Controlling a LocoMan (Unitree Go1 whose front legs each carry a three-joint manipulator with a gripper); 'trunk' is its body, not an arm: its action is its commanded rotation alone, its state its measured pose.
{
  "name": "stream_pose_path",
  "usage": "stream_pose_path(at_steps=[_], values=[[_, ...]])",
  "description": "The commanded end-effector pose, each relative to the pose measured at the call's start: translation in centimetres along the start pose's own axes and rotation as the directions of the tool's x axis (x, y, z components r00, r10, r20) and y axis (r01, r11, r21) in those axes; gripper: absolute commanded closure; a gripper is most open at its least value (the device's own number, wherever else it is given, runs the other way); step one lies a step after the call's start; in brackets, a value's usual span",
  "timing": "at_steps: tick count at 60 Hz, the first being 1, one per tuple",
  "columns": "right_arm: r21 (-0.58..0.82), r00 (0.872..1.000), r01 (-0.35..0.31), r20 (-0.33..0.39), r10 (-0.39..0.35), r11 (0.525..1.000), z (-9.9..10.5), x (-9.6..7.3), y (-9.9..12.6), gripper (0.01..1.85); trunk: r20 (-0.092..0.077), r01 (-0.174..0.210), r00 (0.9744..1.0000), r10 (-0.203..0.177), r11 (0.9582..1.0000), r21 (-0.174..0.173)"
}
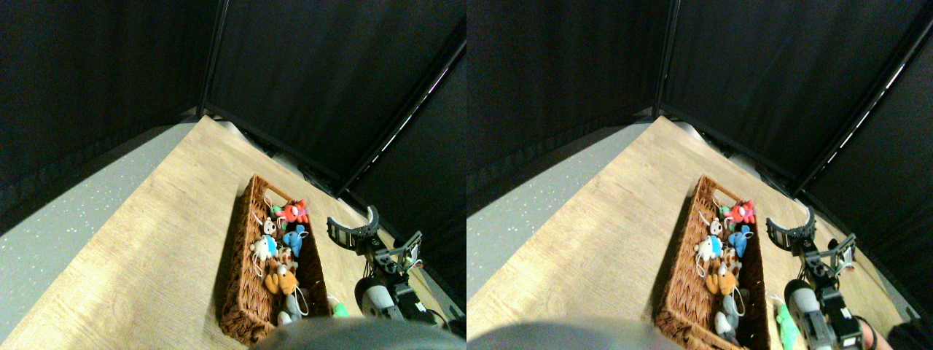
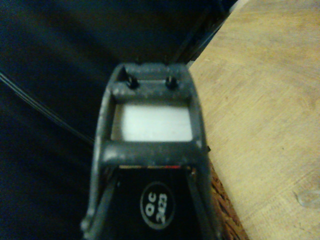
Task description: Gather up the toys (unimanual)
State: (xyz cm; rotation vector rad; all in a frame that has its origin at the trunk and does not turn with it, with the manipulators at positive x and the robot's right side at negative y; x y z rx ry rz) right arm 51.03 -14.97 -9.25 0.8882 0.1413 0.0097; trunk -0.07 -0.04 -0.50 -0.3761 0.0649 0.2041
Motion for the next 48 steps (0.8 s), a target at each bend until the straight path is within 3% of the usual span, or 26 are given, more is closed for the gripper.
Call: stream_pose_path(at_steps=[1,18,29,43,48], values=[[0.025,0.998,-0.021,0.063,0.019,0.999,1.8,-0.4,-0.7,1.13,-0.017,0.022,0.9996,-0.022,0.9991,0.035],[0.105,0.985,0.017,0.169,-0.034,0.994,3.6,-3.3,-4.5,1.18,-0.044,0.072,0.9967,-0.068,0.9931,0.093],[0.15,0.975,0.056,0.205,-0.086,0.987,3.9,-4.9,-7.0,1.15,-0.051,0.082,0.9957,-0.077,0.9904,0.111],[0.254,0.975,0.067,0.189,-0.117,0.965,3.6,-6.5,-9.5,1.17,-0.062,0.093,0.9943,-0.086,0.9884,0.12],[0.285,0.971,0.102,0.178,-0.157,0.953,3.3,-6.9,-10.7,1.13,-0.069,0.096,0.9937,-0.088,0.9881,0.12]])
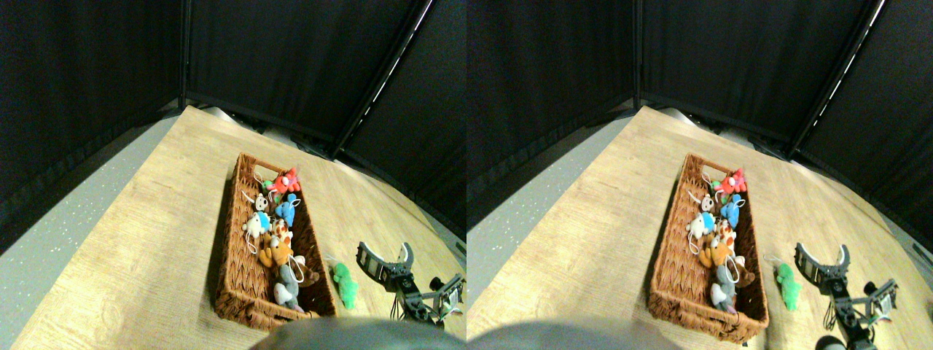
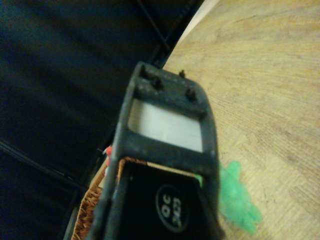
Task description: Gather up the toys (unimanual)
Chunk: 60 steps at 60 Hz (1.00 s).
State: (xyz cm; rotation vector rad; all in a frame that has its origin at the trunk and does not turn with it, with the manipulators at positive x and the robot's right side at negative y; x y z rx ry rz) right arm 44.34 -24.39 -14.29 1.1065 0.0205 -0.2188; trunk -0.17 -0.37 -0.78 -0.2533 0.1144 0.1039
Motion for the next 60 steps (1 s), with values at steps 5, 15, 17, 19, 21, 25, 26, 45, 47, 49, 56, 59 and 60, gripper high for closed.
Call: stream_pose_path(at_steps=[5,15,17,19,21,25,26,45,47,49,56,59,60], values=[[0.08,0.999,0.03,-0.029,-0.027,0.996,0.0,-0.4,-1.6,1.12,-0.017,0.007,0.9998,-0.007,0.9999,-0.009],[0.108,0.993,0.102,-0.073,-0.095,0.989,-0.3,-0.6,-3.2,1.06,-0.02,0.005,0.9998,-0.005,0.9999,-0.012],[0.097,0.991,0.115,-0.079,-0.107,0.989,-0.3,-0.6,-3.5,1.03,-0.021,0.007,0.9997,-0.007,0.9999,-0.015],[0.1,0.989,0.126,-0.088,-0.118,0.987,-0.4,-0.5,-3.7,1.01,-0.021,0.007,0.9997,-0.007,0.9999,-0.015],[0.1,0.989,0.126,-0.088,-0.118,0.987,-0.4,-0.5,-3.7,1.01,-0.021,0.007,0.9997,-0.007,0.9999,-0.015],[0.111,0.981,0.17,-0.114,-0.158,0.979,-0.7,-0.3,-4.4,1.04,-0.019,0.005,0.9998,-0.006,0.9998,-0.021],[0.111,0.981,0.17,-0.114,-0.158,0.979,-0.7,-0.3,-4.4,1.04,-0.019,0.004,0.9998,-0.005,0.9998,-0.021],[0.134,0.964,0.225,-0.172,-0.201,0.965,-2.5,0.0,-6.2,1.01,-0.011,-0.011,0.9999,0.011,0.9994,-0.033],[0.136,0.963,0.229,-0.175,-0.204,0.964,-2.7,0.1,-6.4,1.0,-0.01,-0.015,0.9999,0.014,0.9992,-0.038],[0.135,0.963,0.231,-0.176,-0.206,0.964,-2.7,0.2,-6.5,0.99,-0.01,-0.015,0.9998,0.015,0.9992,-0.038],[0.145,0.96,0.252,-0.162,-0.228,0.957,-3.1,0.9,-7.0,0.97,-0.013,-0.019,0.9997,0.019,0.999,-0.04],[0.16,0.959,0.261,-0.157,-0.236,0.952,-3.3,1.2,-7.4,0.98,-0.015,-0.021,0.9997,0.02,0.9989,-0.041],[0.155,0.96,0.258,-0.157,-0.234,0.954,-3.3,1.3,-7.6,1.0,-0.017,-0.021,0.9996,0.021,0.999,-0.04]])
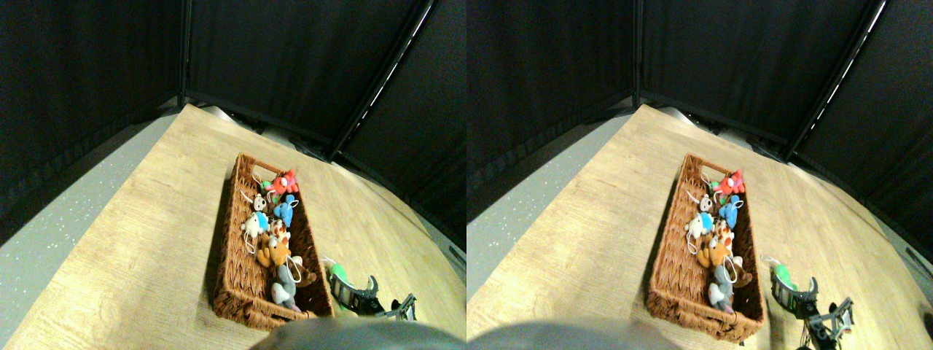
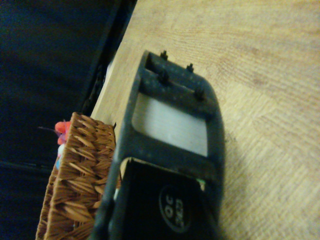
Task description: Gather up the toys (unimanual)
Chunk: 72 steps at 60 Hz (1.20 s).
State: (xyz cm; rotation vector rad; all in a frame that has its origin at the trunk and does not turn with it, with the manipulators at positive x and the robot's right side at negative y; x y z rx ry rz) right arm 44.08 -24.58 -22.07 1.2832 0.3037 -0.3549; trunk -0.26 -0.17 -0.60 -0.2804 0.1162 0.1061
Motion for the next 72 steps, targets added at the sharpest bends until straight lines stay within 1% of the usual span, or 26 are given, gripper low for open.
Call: stream_pose_path(at_steps=[1,6,9,15,18,26,30,38,45,46,47,54,57,61,64,65,66,67,68,70,72], values=[[0.016,0.999,-0.007,0.034,0.007,1.0,0.2,0.8,-0.5,1.02,-0.013,-0.02,0.9997,0.02,0.9997,-0.013],[0.038,0.999,0.013,0.05,-0.015,0.999,0.1,1.3,-1.1,1.02,-0.015,-0.02,0.9997,0.02,0.9997,-0.011],[0.05,0.998,0.021,0.054,-0.023,0.999,0.1,1.4,-1.4,1.03,-0.019,-0.02,0.9996,0.02,0.9997,-0.009],[0.053,0.997,0.019,0.067,-0.023,0.998,0.2,1.8,-1.9,1.09,-0.02,-0.02,0.9996,0.019,0.9998,-0.003],[0.063,0.996,0.028,0.077,-0.033,0.998,0.3,2.0,-2.2,1.09,-0.017,-0.018,0.9997,0.018,0.9998,-0.002],[0.07,0.995,0.037,0.093,-0.043,0.997,0.5,2.3,-2.5,1.08,-0.022,-0.015,0.9997,0.015,0.9999,0.005],[0.081,0.994,0.032,0.097,-0.04,0.996,0.6,2.5,-2.7,1.09,-0.021,-0.013,0.9997,0.013,0.9999,0.007],[0.069,0.993,0.036,0.109,-0.043,0.997,0.8,2.4,-2.7,1.1,-0.02,-0.014,0.9997,0.014,0.9999,0.009],[0.07,0.994,0.027,0.104,-0.034,0.997,0.9,2.6,-2.7,1.12,-0.022,-0.013,0.9997,0.014,0.9999,0.01],[0.069,0.994,0.027,0.102,-0.034,0.997,0.9,2.6,-2.7,1.12,-0.026,-0.011,0.9996,0.011,0.9999,0.011],[0.07,0.994,0.029,0.101,-0.036,0.997,0.9,2.6,-2.6,1.11,-0.026,-0.011,0.9996,0.011,0.9999,0.011],[0.083,0.994,0.021,0.102,-0.029,0.996,0.8,2.6,-2.5,1.18,-0.026,-0.008,0.9996,0.009,0.9999,0.011],[0.079,0.995,0.023,0.099,-0.031,0.997,0.9,2.7,-2.4,1.16,-0.027,-0.009,0.9996,0.009,0.9999,0.012],[0.076,0.995,0.026,0.099,-0.033,0.997,0.9,2.8,-2.4,1.19,-0.028,-0.008,0.9996,0.009,0.9999,0.013],[0.078,0.995,0.019,0.093,-0.026,0.997,1.0,2.9,-2.4,1.29,-0.028,-0.008,0.9996,0.008,0.9999,0.013],[0.078,0.995,0.019,0.093,-0.026,0.997,1.0,2.9,-2.4,1.29,-0.028,-0.008,0.9996,0.008,0.9999,0.013],[0.084,0.995,0.022,0.094,-0.03,0.996,1.0,2.8,-2.3,1.43,-0.027,-0.008,0.9996,0.008,0.9999,0.013],[0.087,0.994,0.028,0.102,-0.037,0.996,1.0,2.8,-2.3,1.53,-0.027,-0.008,0.9996,0.008,0.9999,0.013],[0.087,0.994,0.028,0.102,-0.037,0.996,1.0,2.8,-2.3,1.53,-0.028,-0.007,0.9996,0.007,0.9999,0.013],[0.096,0.989,0.044,0.134,-0.057,0.994,1.0,2.7,-2.2,1.71,-0.028,-0.007,0.9996,0.007,0.9999,0.013],[0.078,0.985,0.044,0.164,-0.056,0.996,0.9,2.6,-2.1,1.77,-0.028,-0.007,0.9996,0.007,0.9999,0.013]])
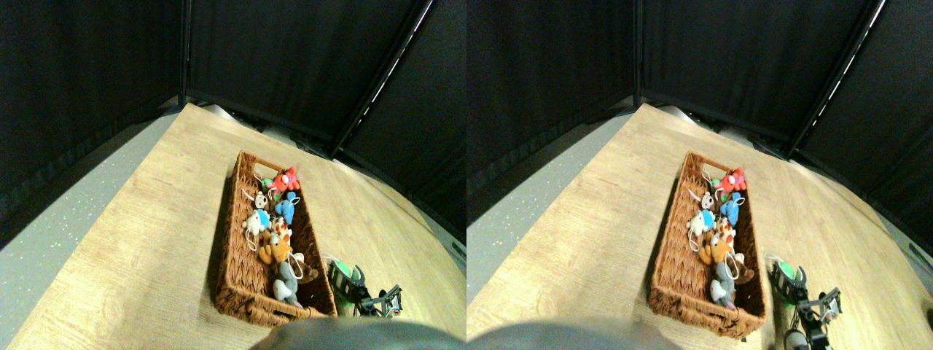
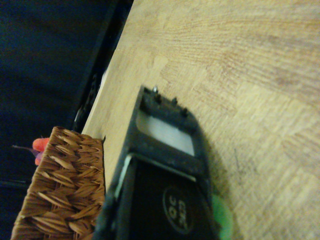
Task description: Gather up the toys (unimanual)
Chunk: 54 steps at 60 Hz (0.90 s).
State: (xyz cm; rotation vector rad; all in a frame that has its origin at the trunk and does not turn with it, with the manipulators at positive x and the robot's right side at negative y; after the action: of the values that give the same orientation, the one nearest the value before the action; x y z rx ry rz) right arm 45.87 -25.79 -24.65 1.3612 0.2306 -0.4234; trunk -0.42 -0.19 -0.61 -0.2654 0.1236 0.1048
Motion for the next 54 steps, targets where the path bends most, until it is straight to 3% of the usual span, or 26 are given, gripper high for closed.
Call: stream_pose_path(at_steps=[1,11,39,44,48,51,54], values=[[-0.021,0.995,0.041,0.097,-0.039,0.999,0.4,-0.2,-0.3,1.77,-0.022,-0.007,0.9997,0.007,1.0,-0.002],[-0.02,0.989,-0.021,0.146,0.024,1.0,0.3,-0.5,0.3,1.77,-0.018,-0.001,0.9998,0.001,1.0,0.0],[-0.171,0.979,-0.134,0.131,0.157,0.976,-0.3,-2.1,4.7,1.78,0.011,0.002,0.9999,-0.002,1.0,-0.006],[-0.192,0.976,-0.186,0.078,0.204,0.964,-0.8,-2.1,6.2,1.8,0.019,0.0,0.9998,0.0,0.9999,-0.011],[-0.208,0.966,-0.252,0.002,0.258,0.945,-1.2,-2.0,7.8,1.79,0.022,-0.001,0.9998,0.002,0.9999,-0.016],[-0.249,0.961,-0.267,-0.004,0.275,0.931,-1.4,-2.0,8.8,1.78,0.026,-0.003,0.9997,0.004,0.9998,-0.02],[-0.243,0.953,-0.301,-0.054,0.297,0.922,-1.7,-1.8,10.2,1.8,0.032,-0.006,0.9995,0.007,0.9996,-0.026]])
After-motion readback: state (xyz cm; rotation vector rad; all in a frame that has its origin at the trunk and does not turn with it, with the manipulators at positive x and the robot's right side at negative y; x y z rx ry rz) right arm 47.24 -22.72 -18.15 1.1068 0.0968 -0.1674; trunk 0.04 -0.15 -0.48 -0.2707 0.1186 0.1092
